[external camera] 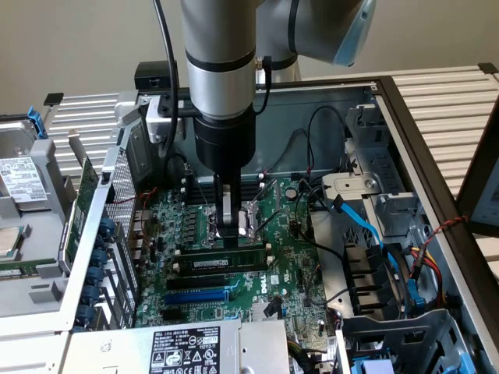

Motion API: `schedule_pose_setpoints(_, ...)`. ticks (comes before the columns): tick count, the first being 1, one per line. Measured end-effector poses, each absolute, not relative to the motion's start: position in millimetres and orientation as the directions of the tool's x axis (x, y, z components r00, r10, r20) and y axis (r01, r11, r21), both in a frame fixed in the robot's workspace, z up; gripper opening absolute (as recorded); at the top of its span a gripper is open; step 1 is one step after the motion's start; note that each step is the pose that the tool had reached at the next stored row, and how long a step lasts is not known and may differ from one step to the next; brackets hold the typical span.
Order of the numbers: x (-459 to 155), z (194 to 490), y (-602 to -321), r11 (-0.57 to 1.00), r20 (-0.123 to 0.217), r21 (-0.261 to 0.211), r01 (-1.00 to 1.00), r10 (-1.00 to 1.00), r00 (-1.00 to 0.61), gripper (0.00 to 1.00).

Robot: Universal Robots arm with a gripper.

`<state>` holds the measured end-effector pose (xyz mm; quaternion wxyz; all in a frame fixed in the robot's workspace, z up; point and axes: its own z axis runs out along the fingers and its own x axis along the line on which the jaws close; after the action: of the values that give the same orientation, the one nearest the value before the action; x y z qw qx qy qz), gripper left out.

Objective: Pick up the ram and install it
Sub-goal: 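Press down the ram until it locks into place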

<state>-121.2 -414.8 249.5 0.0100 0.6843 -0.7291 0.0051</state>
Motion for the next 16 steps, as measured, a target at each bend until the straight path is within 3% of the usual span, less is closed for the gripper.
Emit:
schedule_pose_setpoints(11, -125.3, 251.7, -414.9, 0.073, 0.022, 0.006, -0.997, -0.997, -0.073, 0.2)
schedule_pose_setpoints(16, -128.1, 251.6, -414.9, 0.086, 0.022, 0.006, -0.996, -0.996, -0.086, 0.1)
